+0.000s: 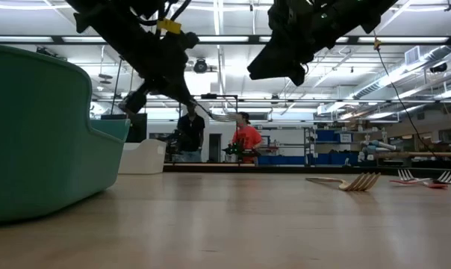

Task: Sort silverware by color (type)
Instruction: Put the orange fork into the white bin

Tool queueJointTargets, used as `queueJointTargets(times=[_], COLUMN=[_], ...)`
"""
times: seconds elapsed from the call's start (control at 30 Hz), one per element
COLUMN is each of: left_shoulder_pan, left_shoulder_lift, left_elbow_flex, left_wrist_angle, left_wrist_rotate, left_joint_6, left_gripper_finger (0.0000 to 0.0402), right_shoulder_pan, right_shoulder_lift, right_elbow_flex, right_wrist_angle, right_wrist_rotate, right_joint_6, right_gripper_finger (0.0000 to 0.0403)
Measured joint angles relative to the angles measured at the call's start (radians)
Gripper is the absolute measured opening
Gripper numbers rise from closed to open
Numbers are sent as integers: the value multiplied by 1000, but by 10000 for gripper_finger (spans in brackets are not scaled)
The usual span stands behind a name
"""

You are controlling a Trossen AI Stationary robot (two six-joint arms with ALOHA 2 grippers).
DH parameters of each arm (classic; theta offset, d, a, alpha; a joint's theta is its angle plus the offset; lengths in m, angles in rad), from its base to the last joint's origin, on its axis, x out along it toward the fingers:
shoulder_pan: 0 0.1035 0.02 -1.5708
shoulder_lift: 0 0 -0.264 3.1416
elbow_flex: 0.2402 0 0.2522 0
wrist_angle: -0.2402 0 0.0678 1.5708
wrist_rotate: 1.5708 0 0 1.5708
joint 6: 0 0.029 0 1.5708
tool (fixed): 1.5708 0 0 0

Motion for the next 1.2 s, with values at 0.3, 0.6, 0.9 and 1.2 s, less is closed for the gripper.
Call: queueJointTargets(times=[0.3,0.6,0.9,1.2], left_shoulder_pan=[87,221,350,496], left_shoulder_lift=[-88,-106,-215,-317], left_elbow_flex=[0,-1,0,0], left_wrist_angle=[-237,-464,-486,-531], left_wrist_rotate=[-39,-64,1,30], left_joint_6=[-152,-152,-151,-62], left_gripper_finger=[9,9,9,9], right_shoulder_pan=[102,192,237,240], right_shoulder_lift=[0,8,8,8], right_elbow_flex=[0,-17,-124,-147], right_wrist_angle=[-38,-30,30,64], right_wrist_rotate=[131,212,271,266], right_joint_6=[-8,19,80,88], right_gripper_finger=[110,110,110,110])
